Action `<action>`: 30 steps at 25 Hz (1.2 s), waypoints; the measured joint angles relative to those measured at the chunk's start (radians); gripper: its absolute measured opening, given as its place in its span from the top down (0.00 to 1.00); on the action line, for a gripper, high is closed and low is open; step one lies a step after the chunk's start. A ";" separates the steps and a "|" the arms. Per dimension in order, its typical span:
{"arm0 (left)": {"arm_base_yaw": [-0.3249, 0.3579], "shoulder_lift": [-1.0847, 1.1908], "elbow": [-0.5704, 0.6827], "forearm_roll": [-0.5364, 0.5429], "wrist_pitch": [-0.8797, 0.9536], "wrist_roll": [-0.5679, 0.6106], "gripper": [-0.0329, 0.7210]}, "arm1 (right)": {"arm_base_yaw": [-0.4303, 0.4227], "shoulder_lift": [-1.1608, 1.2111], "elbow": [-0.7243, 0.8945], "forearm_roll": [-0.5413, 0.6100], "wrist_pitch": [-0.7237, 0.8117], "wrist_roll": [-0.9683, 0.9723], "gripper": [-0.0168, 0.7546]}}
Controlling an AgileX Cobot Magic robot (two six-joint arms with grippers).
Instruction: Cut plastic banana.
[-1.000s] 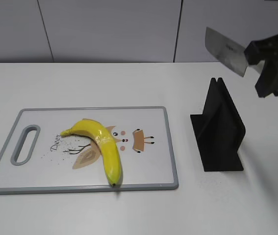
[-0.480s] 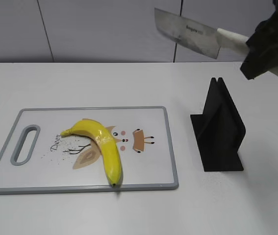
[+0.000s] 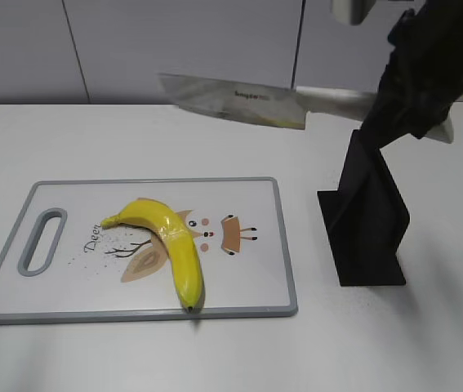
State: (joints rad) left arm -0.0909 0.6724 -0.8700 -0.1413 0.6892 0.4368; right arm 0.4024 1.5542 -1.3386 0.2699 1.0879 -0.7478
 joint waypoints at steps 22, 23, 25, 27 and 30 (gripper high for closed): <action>-0.407 0.706 -0.481 -0.005 0.411 0.603 0.18 | 0.038 0.233 -0.210 0.252 0.074 -0.500 0.73; -0.407 0.723 -0.481 0.003 0.416 0.603 0.18 | 0.040 0.238 -0.211 0.257 0.074 -0.504 0.73; -0.407 0.749 -0.481 0.009 0.417 0.603 0.20 | 0.045 0.245 -0.211 0.259 0.074 -0.512 0.73; -0.407 0.774 -0.481 0.009 0.416 0.603 0.22 | 0.046 0.248 -0.211 0.258 0.071 -0.513 0.73; -0.407 0.809 -0.481 0.010 0.409 0.603 0.26 | 0.047 0.248 -0.211 0.259 0.062 -0.514 0.73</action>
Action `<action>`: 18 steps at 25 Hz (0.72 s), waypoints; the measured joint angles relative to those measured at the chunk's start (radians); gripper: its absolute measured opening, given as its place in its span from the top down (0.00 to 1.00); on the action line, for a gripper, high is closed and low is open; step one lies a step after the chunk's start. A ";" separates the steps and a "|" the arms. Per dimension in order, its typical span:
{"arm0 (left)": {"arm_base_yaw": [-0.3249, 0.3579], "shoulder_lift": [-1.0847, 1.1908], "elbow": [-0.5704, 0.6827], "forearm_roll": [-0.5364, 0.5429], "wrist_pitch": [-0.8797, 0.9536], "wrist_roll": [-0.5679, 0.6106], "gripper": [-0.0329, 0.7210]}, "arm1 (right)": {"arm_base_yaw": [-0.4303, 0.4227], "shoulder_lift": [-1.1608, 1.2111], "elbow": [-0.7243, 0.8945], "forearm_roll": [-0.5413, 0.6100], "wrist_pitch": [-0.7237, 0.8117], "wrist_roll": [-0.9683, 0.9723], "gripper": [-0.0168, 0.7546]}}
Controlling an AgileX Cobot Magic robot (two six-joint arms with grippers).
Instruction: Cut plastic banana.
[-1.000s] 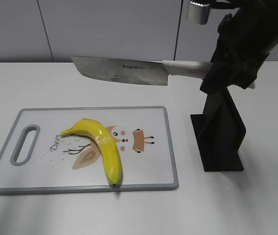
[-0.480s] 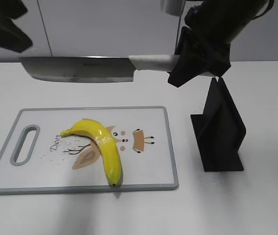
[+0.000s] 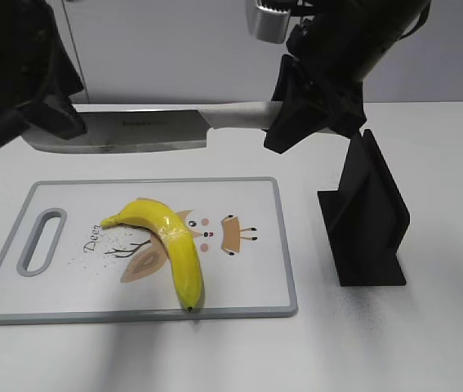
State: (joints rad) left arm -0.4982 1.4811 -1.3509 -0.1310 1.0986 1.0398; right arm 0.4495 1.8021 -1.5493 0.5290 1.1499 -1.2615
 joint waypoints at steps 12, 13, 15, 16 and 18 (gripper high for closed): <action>0.000 0.108 0.000 -0.003 -0.020 0.012 0.95 | 0.000 0.024 -0.001 -0.018 -0.030 -0.016 0.73; 0.000 0.119 0.000 -0.007 -0.021 0.012 0.95 | 0.000 0.032 -0.002 -0.022 -0.030 -0.016 0.73; 0.000 0.145 0.007 -0.010 -0.042 0.011 0.96 | 0.000 0.054 -0.002 -0.040 -0.036 -0.014 0.73; 0.000 0.156 0.022 -0.013 -0.070 0.011 0.96 | 0.000 0.066 -0.003 -0.053 -0.041 -0.005 0.73; 0.000 0.174 0.074 -0.028 -0.160 0.011 0.96 | 0.000 0.097 -0.004 -0.091 -0.056 0.026 0.73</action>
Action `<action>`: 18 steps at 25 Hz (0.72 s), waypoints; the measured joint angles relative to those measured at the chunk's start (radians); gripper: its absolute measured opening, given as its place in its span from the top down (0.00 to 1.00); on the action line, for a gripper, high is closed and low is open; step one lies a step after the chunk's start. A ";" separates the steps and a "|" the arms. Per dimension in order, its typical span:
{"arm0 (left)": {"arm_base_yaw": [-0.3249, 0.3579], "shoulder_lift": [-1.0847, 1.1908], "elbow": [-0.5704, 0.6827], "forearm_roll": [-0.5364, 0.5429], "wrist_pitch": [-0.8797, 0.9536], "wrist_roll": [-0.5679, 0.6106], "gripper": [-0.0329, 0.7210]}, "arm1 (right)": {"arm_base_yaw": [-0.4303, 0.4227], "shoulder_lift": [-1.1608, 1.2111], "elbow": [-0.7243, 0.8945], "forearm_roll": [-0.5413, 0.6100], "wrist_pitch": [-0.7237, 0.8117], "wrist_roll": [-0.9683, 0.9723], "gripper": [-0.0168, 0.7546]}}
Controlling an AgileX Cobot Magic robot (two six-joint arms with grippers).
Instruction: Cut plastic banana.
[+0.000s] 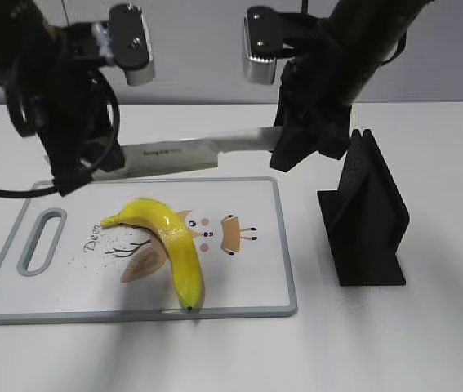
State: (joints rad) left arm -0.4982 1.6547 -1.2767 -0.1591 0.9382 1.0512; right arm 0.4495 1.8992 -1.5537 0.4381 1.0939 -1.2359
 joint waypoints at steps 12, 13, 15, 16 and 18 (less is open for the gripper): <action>0.000 0.220 0.164 -0.052 -0.278 0.001 0.96 | 0.005 0.275 -0.007 -0.065 -0.051 0.084 0.68; 0.000 0.226 0.161 -0.054 -0.275 0.001 0.96 | 0.005 0.283 -0.010 -0.069 -0.052 0.090 0.68; 0.000 0.231 0.155 -0.054 -0.272 0.001 0.96 | 0.005 0.288 -0.012 -0.075 -0.052 0.103 0.68; 0.000 0.231 0.155 -0.054 -0.270 0.001 0.96 | 0.005 0.288 -0.013 -0.078 -0.052 0.110 0.68; 0.000 0.223 0.155 -0.054 -0.268 0.001 0.96 | 0.005 0.280 -0.013 -0.084 -0.051 0.122 0.67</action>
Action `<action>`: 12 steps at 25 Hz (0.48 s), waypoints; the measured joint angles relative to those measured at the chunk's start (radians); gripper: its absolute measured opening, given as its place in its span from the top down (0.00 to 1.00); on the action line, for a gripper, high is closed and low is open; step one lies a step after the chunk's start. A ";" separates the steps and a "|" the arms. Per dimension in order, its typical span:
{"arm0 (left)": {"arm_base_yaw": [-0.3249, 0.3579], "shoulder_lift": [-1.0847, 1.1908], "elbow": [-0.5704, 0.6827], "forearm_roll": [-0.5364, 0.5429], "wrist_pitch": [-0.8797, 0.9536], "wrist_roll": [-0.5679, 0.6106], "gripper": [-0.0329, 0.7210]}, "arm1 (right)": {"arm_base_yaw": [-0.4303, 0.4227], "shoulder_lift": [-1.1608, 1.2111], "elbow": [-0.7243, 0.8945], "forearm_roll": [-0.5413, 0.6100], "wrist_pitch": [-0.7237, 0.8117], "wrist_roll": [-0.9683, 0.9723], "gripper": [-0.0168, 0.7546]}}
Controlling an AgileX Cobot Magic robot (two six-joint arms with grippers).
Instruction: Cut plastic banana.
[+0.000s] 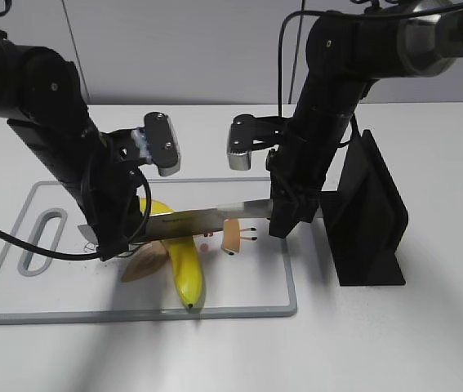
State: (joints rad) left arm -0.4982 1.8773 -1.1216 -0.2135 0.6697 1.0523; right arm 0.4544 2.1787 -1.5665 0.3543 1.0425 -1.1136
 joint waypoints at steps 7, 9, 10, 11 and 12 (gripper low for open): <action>-0.001 -0.099 0.012 0.042 -0.007 -0.004 0.96 | 0.007 -0.116 0.010 -0.020 -0.018 0.022 0.67; -0.004 -0.175 0.012 0.060 0.014 -0.006 0.96 | 0.008 -0.174 0.010 -0.019 -0.004 0.023 0.67; -0.007 -0.208 0.012 0.071 0.026 -0.006 0.96 | 0.010 -0.206 0.010 -0.017 0.004 0.023 0.68; -0.008 -0.247 0.012 0.078 0.039 -0.006 0.96 | 0.012 -0.230 0.010 -0.013 0.011 0.024 0.68; -0.009 -0.284 0.012 0.080 0.054 -0.006 0.96 | 0.013 -0.257 0.010 -0.008 0.018 0.026 0.68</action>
State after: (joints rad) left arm -0.5071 1.5929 -1.1094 -0.1335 0.7237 1.0468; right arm 0.4678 1.9220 -1.5560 0.3468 1.0609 -1.0876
